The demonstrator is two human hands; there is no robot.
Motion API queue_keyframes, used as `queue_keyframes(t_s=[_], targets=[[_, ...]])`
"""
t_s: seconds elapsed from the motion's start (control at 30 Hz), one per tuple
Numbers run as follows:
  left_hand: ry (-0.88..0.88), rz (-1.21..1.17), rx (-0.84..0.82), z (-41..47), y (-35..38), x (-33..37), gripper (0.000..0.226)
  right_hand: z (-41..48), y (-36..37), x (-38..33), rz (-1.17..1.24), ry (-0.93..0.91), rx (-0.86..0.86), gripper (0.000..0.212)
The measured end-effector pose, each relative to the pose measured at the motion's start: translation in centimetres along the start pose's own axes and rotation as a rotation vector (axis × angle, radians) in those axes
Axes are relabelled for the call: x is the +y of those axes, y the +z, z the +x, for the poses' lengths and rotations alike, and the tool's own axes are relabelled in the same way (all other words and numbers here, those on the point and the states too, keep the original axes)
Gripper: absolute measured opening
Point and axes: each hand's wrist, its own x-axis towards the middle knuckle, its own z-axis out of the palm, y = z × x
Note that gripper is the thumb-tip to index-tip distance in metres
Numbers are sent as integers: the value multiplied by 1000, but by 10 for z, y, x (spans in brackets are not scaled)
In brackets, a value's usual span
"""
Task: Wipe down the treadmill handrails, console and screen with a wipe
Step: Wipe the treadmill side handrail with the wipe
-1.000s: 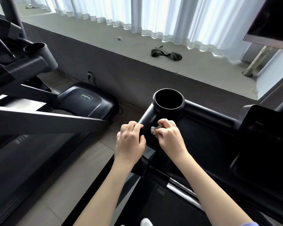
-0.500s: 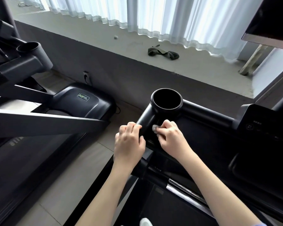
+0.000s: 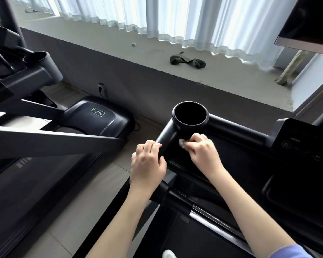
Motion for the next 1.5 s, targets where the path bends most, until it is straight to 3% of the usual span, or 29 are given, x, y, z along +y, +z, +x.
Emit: queue_keyframes(t_s=[0.1,0.27,0.43,0.6,0.77,0.87,0.93,1.07,1.17,1.23,1.4,1.5], targets=[[-5,2,-6,0,1,0,35,6,2,-6,-47,118,83,10],[5,22,8,1,2,0,37,-19,-1,-16,141,-150,-106,11],[18,38,30,1,3,-1,38,-12,-2,-16,45,38,0,6],[26,46,30,1,3,0,38,-27,-11,-14,173,-133,-162,13],[51,71,41,1,5,-2,40,-22,-12,-12,72,99,-14,10],[63,94,50,2,7,-3,43,-35,-10,-21,134,-54,-104,12],[79,112,64,2,9,-2,45,-35,-14,-13,54,-46,-80,8],[114,82,66,0,14,12,45,-15,-7,-3,-103,231,96,11],[203,97,46,-3,24,19,41,-19,-1,-12,-52,149,73,3],[266,169,49,-4,28,16,26,-22,-7,-7,-57,79,38,8],[274,240,21,-5,28,17,39,-6,-9,15,-187,328,135,10],[266,277,11,-5,30,20,40,-16,-6,7,-128,217,97,11]])
